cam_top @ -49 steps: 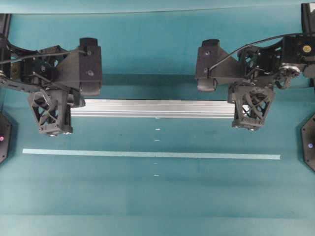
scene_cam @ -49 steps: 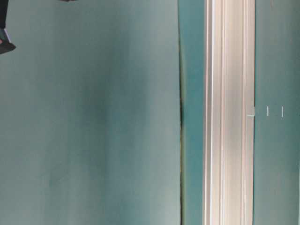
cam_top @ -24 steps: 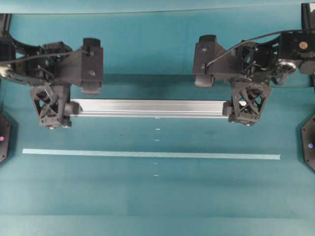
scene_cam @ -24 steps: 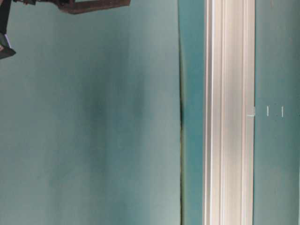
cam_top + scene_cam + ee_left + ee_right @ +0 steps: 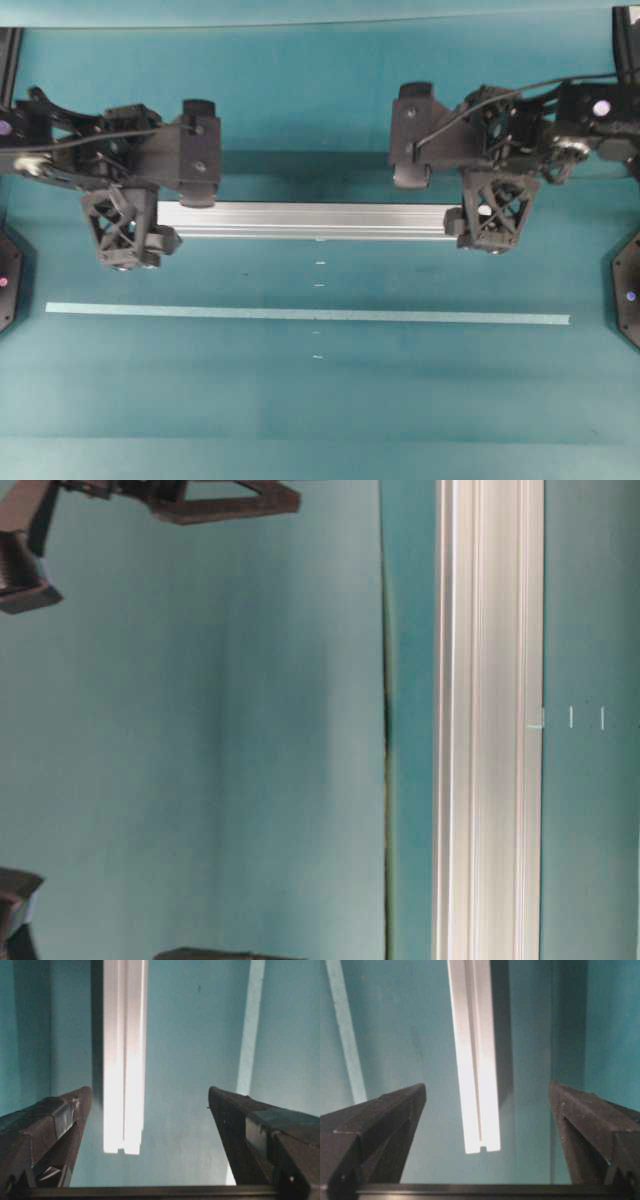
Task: Lift the metal rail with both hands and move it towards you.
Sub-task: 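Lower both open grippers around the rail ends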
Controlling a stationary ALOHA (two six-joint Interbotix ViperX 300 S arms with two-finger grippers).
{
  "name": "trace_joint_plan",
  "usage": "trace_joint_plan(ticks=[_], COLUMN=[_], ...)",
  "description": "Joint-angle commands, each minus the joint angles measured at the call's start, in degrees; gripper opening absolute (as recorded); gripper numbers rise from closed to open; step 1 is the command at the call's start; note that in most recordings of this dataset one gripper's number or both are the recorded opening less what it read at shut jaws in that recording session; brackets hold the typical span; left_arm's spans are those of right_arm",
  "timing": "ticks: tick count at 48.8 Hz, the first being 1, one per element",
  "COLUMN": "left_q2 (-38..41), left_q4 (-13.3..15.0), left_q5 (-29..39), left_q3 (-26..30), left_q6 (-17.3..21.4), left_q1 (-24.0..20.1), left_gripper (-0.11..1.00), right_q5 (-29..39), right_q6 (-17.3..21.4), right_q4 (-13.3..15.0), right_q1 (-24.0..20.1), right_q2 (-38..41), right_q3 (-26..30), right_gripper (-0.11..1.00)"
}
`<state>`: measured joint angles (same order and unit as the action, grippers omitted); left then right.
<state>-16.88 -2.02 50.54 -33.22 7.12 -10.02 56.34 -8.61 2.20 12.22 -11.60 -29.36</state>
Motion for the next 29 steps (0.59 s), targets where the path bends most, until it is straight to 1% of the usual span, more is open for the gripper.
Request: trace_joint_plan(ticks=[1, 16, 29], left_q2=[1.1, 5.8, 8.0], left_q4=[-0.2, -0.2, -0.2], left_q5=[-2.1, -6.9, -13.7], left_q3=[0.2, -0.5, -5.1], left_q6=[0.3, 0.6, 0.4], left_q1=[-0.8, -2.7, -2.7], left_gripper=[0.99, 0.99, 0.99], right_q5=[-1.9, -6.4, -10.3], right_q6=[-0.3, -0.4, -0.4], right_q4=[0.3, -0.2, -0.4], right_q1=[0.0, 0.0, 0.1], right_q2=[0.8, 4.1, 5.8], right_q3=[-0.4, -2.5, -5.0], right_gripper=[1.0, 1.0, 1.0])
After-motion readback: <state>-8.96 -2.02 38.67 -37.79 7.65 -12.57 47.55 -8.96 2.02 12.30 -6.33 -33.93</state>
